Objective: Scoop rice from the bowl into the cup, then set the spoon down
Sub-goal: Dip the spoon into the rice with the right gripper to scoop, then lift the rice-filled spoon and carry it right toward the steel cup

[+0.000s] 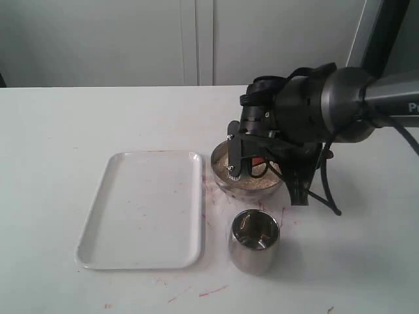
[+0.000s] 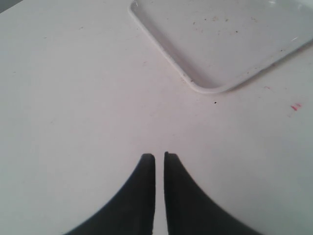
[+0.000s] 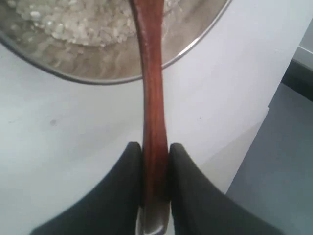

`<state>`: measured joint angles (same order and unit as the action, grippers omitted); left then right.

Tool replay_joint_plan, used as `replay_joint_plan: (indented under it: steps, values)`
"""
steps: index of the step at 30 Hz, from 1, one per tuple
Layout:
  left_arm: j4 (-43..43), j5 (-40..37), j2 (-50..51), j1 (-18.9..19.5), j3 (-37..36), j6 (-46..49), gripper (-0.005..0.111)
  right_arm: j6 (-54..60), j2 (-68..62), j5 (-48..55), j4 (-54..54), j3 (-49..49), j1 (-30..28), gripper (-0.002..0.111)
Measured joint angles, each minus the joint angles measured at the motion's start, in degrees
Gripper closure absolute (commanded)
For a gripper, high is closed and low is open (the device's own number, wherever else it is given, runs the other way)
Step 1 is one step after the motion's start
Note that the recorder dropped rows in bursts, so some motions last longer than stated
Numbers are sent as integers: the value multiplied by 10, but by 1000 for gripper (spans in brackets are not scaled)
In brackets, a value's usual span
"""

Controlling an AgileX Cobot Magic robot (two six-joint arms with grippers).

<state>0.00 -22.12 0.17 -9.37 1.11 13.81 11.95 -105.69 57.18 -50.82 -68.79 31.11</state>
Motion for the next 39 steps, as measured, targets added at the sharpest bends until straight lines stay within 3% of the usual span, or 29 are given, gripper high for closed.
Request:
replay_joint_plan:
  steps: [27,39]
  values:
    - [0,0,0,0,0,0,92,0,53,5,75,1,-21,108]
    - [0,0,0,0,0,0,92,0,154,-32,75,115,-22,108]
